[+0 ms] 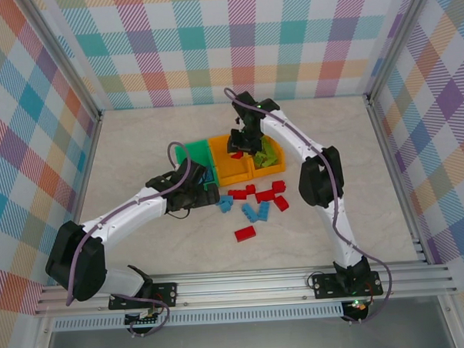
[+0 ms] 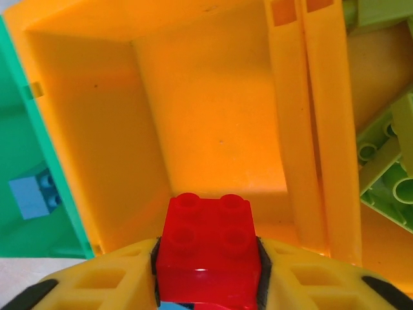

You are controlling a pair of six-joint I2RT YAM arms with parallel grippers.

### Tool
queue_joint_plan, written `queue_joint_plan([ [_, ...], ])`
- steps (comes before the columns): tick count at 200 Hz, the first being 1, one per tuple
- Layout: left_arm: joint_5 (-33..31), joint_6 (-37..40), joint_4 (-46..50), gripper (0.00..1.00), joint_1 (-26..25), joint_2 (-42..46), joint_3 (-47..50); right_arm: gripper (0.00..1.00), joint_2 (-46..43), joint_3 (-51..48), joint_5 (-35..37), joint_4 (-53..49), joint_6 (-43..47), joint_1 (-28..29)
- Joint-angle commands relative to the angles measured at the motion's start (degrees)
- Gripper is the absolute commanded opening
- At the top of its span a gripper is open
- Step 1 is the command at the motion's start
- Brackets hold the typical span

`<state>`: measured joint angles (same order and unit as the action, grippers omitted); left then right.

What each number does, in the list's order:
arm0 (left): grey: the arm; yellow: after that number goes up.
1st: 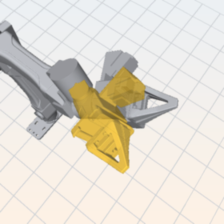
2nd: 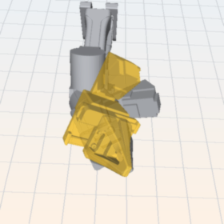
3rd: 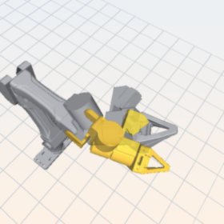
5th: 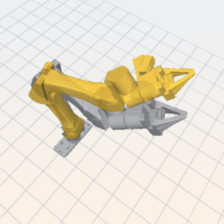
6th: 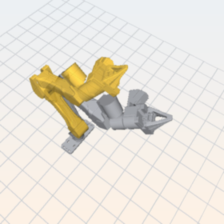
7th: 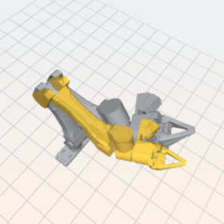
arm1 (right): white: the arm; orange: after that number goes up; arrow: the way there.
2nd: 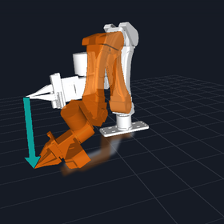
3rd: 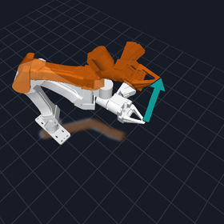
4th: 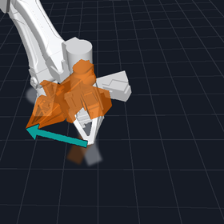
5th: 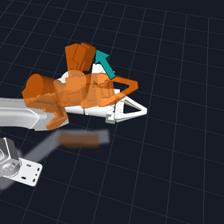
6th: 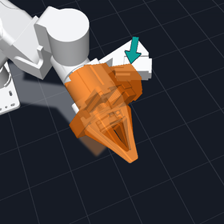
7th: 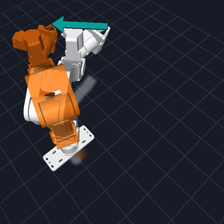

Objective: Sort the legos into containers by color

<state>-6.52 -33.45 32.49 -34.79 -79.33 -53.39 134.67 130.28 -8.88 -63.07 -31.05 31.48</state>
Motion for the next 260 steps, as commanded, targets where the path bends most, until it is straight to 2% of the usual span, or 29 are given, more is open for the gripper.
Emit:
queue_joint_plan([
  [1, 1.56, -0.99, 0.61, 1.0, -0.52, 0.0, -0.02, 0.5, 1.46, 4.24, -0.17, -2.86, -0.81, -0.11],
  [25, 2.66, -2.68, 1.66, 1.0, -2.5, -2.73, -2.11, 0.58, 2.54, 5.61, -1.48, -3.22, -0.42, 0.02],
  [41, 3.08, -5.29, 3.53, 1.0, -4.31, -5.3, -4.18, 0.68, 1.14, 4.93, -1.36, -2.32, 0.35, 0.24],
  [66, 4.91, -9.33, 6.12, 0.96, -7.56, -10.48, -7.64, 0.69, -2.07, 3.58, -0.93, -1.88, 0.48, 0.33],
  [89, 4.53, -11.5, 7.72, 0.92, -9.71, -14.82, -10.84, 0.7, -8.03, -2.57, 2.02, 0.4, 1.16, 0.32],
  [121, 4.16, -13.49, 7.39, 0.82, -10.05, -18.46, -13.05, 0.71, -16.24, -13.79, 5.6, 3.19, 1.95, -1.1],
  [145, 4.18, -13.4, 8.03, 0.81, -10.07, -21.12, -15.24, 0.71, -20.83, -20.73, 6.25, 4.82, 1.7, -2.88],
  [160, 4.0, -13.66, 8.53, 0.77, -10.04, -22.38, -16.32, 0.72, -23.07, -23.97, 6.51, 5.59, 1.52, -3.66],
  [172, 3.84, -14.06, 8.96, 0.74, -10.08, -23.26, -16.9, 0.72, -24.37, -25.99, 6.68, 6.01, 1.52, -4.0],
  [206, 3.44, -15.25, 9.02, 0.72, -10.1, -24.53, -17.44, 0.72, -26.6, -30.23, 7.07, 6.7, 1.32, -4.24],
  [260, 2.74, -16.05, 8.64, 0.6, -10.06, -25.78, -17.63, 0.72, -27.79, -33.16, 6.85, 7.52, 0.9, -4.33],
])
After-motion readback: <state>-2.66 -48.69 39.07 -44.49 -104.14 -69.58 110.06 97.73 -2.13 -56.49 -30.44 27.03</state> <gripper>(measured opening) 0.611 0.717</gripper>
